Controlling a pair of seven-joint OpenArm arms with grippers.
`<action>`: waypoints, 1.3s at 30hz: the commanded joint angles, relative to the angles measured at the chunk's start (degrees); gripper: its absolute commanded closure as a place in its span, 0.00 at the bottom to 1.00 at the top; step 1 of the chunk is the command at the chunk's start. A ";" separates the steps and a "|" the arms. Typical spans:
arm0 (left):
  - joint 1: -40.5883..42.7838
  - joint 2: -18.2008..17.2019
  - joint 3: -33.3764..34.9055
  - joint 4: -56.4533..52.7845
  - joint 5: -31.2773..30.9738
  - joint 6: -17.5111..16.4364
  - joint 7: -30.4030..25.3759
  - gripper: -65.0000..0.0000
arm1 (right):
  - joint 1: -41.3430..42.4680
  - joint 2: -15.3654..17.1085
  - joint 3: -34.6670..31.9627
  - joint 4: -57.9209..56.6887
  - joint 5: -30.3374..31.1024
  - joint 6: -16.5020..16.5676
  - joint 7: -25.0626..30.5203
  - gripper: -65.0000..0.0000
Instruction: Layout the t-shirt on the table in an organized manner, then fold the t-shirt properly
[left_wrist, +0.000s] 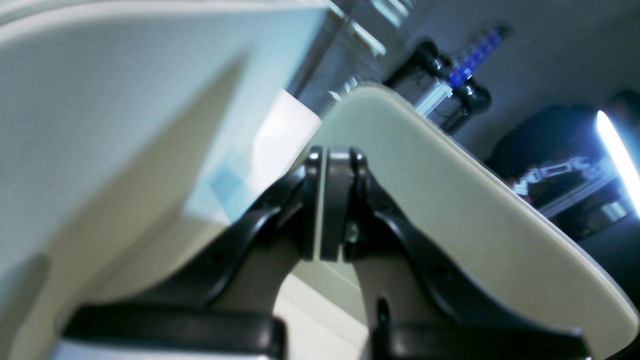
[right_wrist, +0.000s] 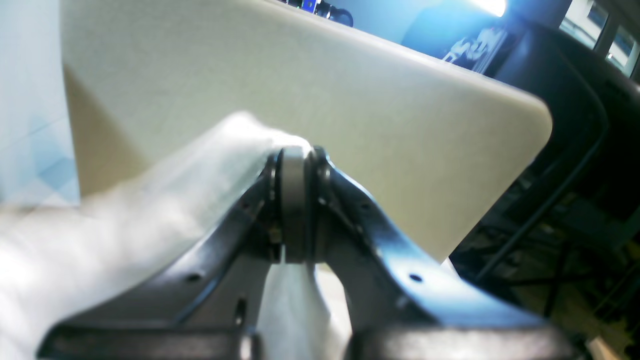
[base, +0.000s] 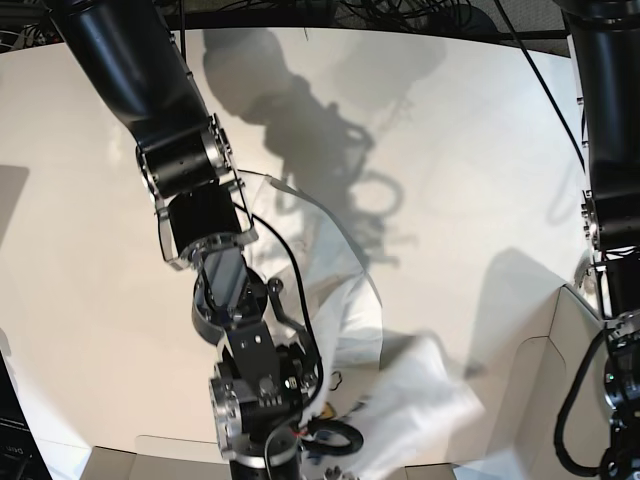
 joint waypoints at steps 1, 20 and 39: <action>-3.18 -0.69 -0.73 0.68 -0.53 -1.54 -1.39 1.00 | 3.95 -0.40 -1.47 0.13 -0.52 -0.68 2.60 1.00; 32.51 6.96 -5.04 3.59 -0.62 -15.60 3.00 0.58 | -40.18 16.47 -9.12 21.67 -1.04 -0.41 -4.26 1.00; 36.38 22.61 -14.00 -9.43 -8.18 -26.33 25.25 0.50 | -64.62 30.10 -9.21 33.19 -1.04 -0.50 -4.26 1.00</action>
